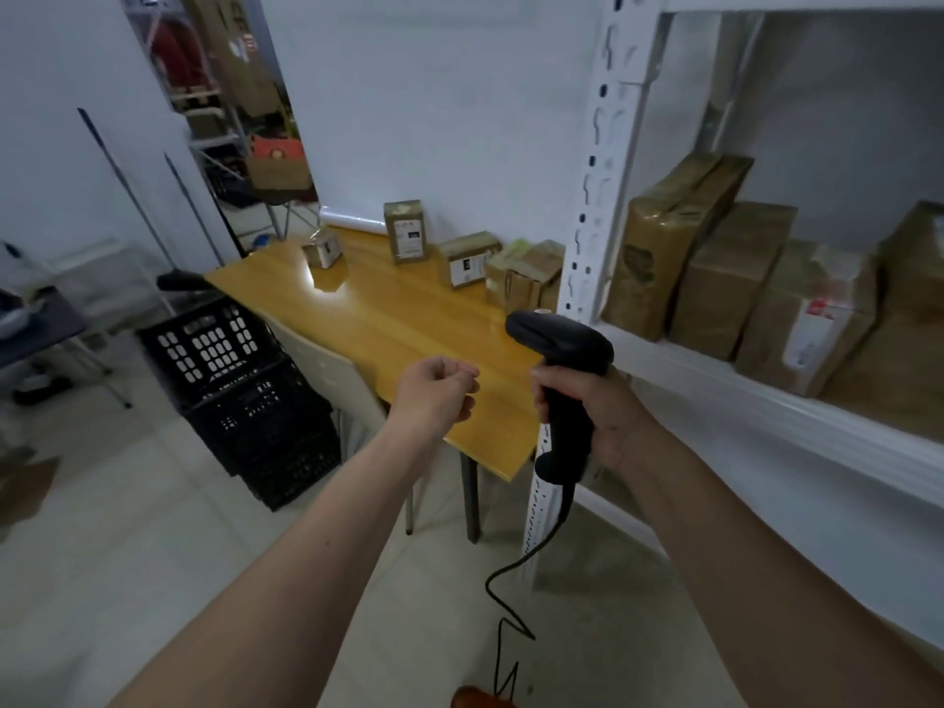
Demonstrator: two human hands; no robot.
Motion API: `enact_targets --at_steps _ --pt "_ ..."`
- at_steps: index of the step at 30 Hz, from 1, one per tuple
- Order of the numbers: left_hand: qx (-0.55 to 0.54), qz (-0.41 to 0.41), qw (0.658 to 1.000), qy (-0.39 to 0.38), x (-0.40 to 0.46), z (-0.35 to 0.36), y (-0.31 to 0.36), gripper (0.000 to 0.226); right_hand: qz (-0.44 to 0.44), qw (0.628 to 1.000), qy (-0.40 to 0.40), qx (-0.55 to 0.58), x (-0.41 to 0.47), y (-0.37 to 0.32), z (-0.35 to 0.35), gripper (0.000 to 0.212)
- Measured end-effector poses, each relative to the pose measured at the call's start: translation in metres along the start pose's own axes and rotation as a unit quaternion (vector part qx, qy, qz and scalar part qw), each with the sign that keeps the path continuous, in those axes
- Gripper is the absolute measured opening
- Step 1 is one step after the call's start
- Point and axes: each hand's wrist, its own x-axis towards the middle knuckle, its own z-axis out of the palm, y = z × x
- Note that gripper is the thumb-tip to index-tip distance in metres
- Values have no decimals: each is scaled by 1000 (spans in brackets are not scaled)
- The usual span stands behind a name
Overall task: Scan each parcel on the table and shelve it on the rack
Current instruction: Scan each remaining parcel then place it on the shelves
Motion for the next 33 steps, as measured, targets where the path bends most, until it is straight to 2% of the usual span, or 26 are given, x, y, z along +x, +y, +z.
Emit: enact_targets --at_steps 5,10,18,22,28,33 --pt "13 -9 1000 18 53 -22 -2 17 7 1000 -5 16 52 12 24 19" --pt "27 6 1000 1 128 -31 11 15 10 1000 8 22 119 9 33 20" --pt "60 27 998 -16 264 -33 47 36 44 997 46 51 250 -7 39 13" --pt "64 19 998 -13 310 -47 48 36 61 996 39 59 304 -8 51 10" --pt "70 2 997 -13 359 -55 53 32 80 994 37 64 354 -6 62 15" --pt "72 14 996 -51 403 -36 64 29 89 989 87 81 380 -12 50 8"
